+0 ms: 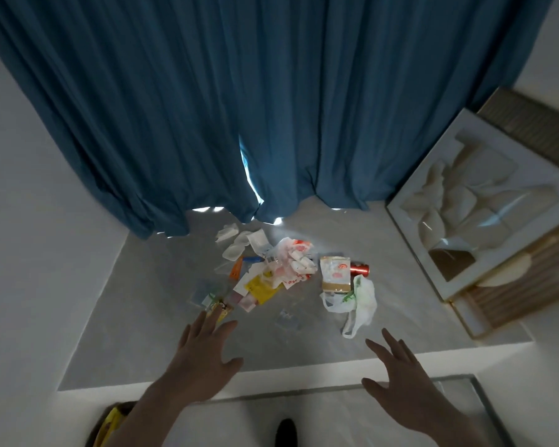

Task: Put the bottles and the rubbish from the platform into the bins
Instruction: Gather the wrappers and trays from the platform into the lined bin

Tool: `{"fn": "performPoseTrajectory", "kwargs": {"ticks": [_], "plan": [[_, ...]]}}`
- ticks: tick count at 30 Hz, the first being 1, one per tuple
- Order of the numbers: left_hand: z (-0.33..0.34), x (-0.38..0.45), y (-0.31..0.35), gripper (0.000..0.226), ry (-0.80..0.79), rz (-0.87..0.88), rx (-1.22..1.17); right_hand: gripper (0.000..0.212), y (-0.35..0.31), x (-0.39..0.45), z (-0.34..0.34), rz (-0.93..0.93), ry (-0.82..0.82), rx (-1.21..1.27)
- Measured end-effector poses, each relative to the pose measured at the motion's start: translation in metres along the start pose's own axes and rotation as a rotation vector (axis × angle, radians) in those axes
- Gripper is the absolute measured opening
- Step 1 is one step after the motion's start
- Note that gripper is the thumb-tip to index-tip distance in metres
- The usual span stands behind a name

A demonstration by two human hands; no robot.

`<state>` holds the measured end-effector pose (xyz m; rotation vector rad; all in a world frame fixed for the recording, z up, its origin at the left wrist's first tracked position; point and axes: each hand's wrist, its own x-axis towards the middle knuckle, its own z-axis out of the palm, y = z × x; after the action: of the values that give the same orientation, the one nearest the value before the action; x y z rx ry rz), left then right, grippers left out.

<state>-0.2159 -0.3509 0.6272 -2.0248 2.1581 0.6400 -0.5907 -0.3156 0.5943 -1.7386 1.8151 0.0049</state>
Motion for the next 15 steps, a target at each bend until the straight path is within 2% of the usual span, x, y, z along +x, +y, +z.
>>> {"fn": "performPoseTrajectory", "kwargs": {"ticks": [7, 9, 15], "plan": [[-0.011, 0.095, 0.022, 0.091, -0.034, 0.094, -0.002, 0.078, 0.031, 0.038, -0.023, 0.136, 0.014, 0.041], [-0.015, 0.120, 0.032, 0.086, -0.067, 0.131, 0.026, 0.077, 0.038, 0.049, -0.024, 0.138, 0.033, 0.046], [-0.030, 0.173, 0.068, 0.079, -0.076, 0.184, 0.013, 0.078, 0.050, 0.085, -0.039, 0.183, -0.044, 0.114]]}}
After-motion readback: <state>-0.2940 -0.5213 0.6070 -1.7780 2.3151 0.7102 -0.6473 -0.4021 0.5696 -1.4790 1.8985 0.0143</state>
